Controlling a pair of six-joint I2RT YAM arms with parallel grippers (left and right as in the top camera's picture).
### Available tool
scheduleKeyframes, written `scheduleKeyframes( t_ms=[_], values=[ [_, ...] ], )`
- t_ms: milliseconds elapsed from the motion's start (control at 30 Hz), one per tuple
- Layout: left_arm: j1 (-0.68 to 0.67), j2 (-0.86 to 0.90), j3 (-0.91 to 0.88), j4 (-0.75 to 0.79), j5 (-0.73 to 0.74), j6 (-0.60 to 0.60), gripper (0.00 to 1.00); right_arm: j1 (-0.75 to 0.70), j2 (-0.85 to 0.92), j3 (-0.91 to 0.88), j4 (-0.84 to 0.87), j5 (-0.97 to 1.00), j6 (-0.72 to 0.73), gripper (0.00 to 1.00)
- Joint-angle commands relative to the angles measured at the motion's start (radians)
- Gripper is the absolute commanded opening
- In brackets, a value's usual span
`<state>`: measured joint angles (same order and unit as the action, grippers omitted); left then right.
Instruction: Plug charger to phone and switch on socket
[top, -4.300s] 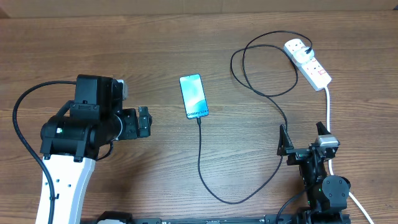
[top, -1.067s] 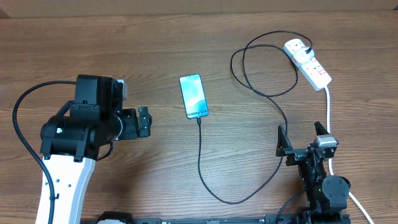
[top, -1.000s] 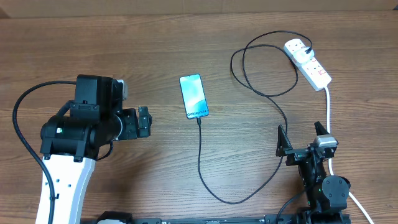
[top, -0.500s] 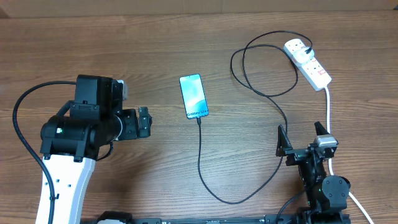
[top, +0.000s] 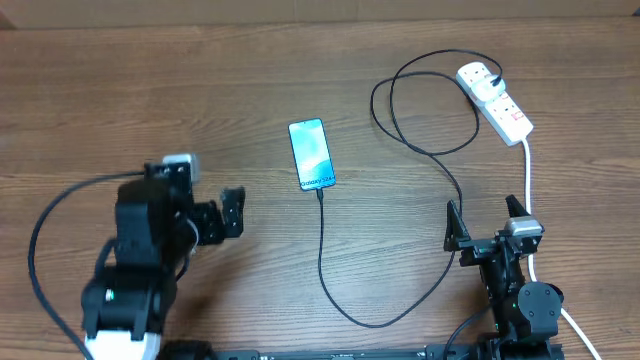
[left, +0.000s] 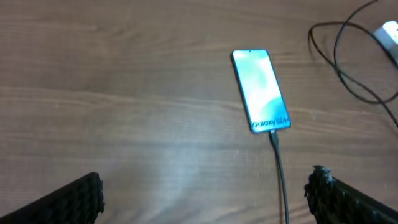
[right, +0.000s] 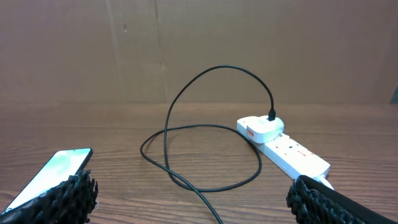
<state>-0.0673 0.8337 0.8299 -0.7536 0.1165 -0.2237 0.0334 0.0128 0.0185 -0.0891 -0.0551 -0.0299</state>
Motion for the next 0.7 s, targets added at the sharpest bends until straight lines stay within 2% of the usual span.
scheduleKeyframes(
  t_ms=[0,400,667],
  values=[
    [0.042,-0.149,-0.118,0.067,0.061,0.064,1.0,0.005,-0.01,-0.011,0.008,0.002,0.003,1.0],
    [0.091,-0.494,-0.36,0.222,0.099,0.097,0.99,0.005,-0.01,-0.011,0.008,0.002,0.003,1.0],
    [0.091,-0.606,-0.475,0.378,0.15,0.097,1.0,0.005,-0.01,-0.011,0.008,0.002,0.003,1.0]
  ],
)
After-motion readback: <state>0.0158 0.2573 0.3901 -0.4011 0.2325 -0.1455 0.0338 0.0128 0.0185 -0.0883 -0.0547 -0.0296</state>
